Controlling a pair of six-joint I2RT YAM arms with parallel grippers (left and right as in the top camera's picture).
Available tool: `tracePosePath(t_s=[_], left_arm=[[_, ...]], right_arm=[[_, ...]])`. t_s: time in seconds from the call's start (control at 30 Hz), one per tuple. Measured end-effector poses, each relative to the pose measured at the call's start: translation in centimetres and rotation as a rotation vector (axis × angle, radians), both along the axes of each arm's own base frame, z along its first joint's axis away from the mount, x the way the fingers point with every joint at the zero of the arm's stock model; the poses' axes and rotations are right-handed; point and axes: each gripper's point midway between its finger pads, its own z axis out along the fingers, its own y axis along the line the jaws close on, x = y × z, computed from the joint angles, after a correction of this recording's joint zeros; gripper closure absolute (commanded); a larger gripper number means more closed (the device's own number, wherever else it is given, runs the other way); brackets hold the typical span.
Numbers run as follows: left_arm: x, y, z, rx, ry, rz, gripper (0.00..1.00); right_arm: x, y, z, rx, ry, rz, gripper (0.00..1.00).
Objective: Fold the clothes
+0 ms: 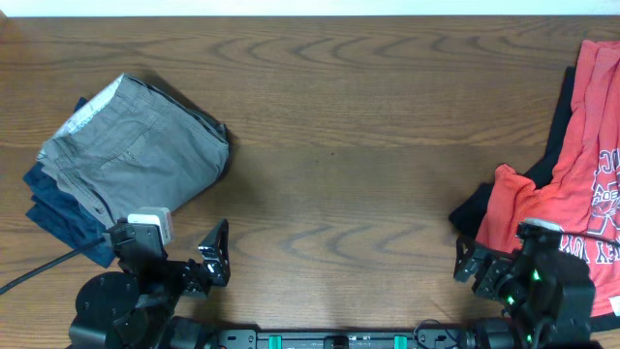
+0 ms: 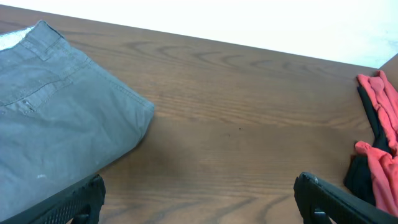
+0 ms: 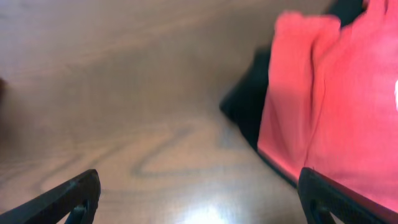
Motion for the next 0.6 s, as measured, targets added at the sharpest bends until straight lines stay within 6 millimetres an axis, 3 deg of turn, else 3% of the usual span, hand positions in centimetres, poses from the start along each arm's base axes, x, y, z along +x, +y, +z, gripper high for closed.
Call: tracePosePath(t_s=[0.2, 0.37, 0.6], left_arm=[[0.0, 0.0, 0.0, 0.0, 0.001, 0.0, 0.02], [0.0, 0.0, -0.1, 0.001, 0.004, 0.0, 0.02], [0.0, 0.0, -0.1, 0.001, 0.004, 0.0, 0.02]], right_arm=[[2.4, 0.1, 3.4, -0.105, -0.324, 0.077, 0.01], [4.7, 0.4, 3.6, -0.153, -0.561, 0.099, 0.01], [7.4, 1.0, 2.9, -0.184, -0.759, 0.117, 0.01]])
